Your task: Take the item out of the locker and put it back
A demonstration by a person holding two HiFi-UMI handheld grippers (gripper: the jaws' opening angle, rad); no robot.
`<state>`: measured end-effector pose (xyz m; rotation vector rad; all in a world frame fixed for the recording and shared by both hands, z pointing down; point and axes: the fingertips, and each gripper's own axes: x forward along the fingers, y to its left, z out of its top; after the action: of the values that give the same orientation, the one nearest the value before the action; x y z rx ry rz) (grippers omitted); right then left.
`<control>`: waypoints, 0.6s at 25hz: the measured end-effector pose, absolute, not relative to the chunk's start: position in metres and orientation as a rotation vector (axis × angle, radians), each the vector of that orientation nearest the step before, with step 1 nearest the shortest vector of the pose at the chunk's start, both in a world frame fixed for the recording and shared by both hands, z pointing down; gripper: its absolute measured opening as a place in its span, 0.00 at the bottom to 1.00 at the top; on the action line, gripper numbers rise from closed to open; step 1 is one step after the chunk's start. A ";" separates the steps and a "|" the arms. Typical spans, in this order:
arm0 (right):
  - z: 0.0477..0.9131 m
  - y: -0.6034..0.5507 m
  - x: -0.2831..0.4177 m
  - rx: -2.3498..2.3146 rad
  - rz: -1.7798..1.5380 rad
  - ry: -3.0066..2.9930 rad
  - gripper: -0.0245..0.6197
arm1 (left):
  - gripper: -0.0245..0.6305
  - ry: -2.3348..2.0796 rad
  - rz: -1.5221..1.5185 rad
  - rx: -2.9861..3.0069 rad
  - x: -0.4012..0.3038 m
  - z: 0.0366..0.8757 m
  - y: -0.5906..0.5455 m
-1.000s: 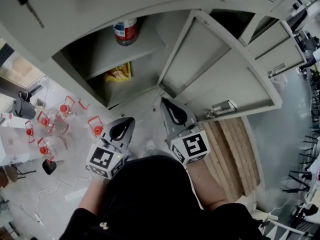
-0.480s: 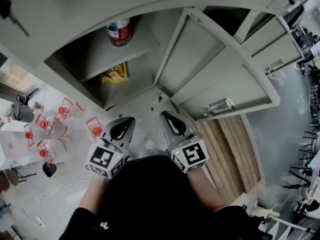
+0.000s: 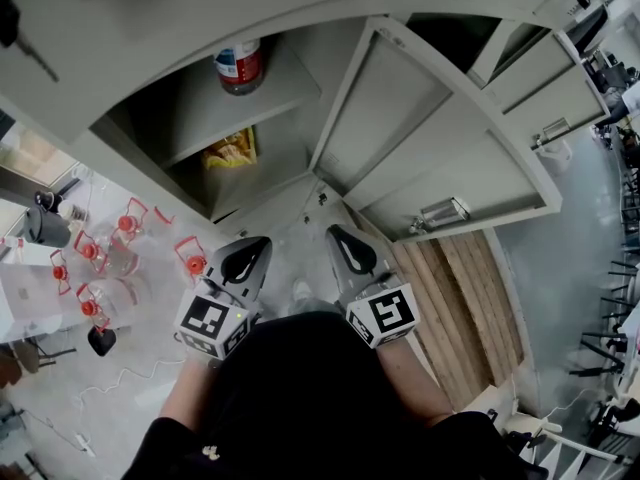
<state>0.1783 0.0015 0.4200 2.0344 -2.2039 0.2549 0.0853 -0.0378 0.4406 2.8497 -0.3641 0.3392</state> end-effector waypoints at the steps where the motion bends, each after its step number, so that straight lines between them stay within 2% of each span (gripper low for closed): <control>1: 0.420 0.001 0.179 2.039 0.259 -2.204 0.06 | 0.06 -0.362 0.341 2.850 0.085 0.441 -0.038; 15: 0.421 0.000 0.179 2.065 0.260 -2.197 0.06 | 0.06 -0.380 0.331 2.851 0.082 0.442 -0.040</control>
<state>0.1792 -0.0005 0.4212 2.0647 -2.1970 0.2596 0.0819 -0.0397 0.4417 2.8514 -0.3799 0.3311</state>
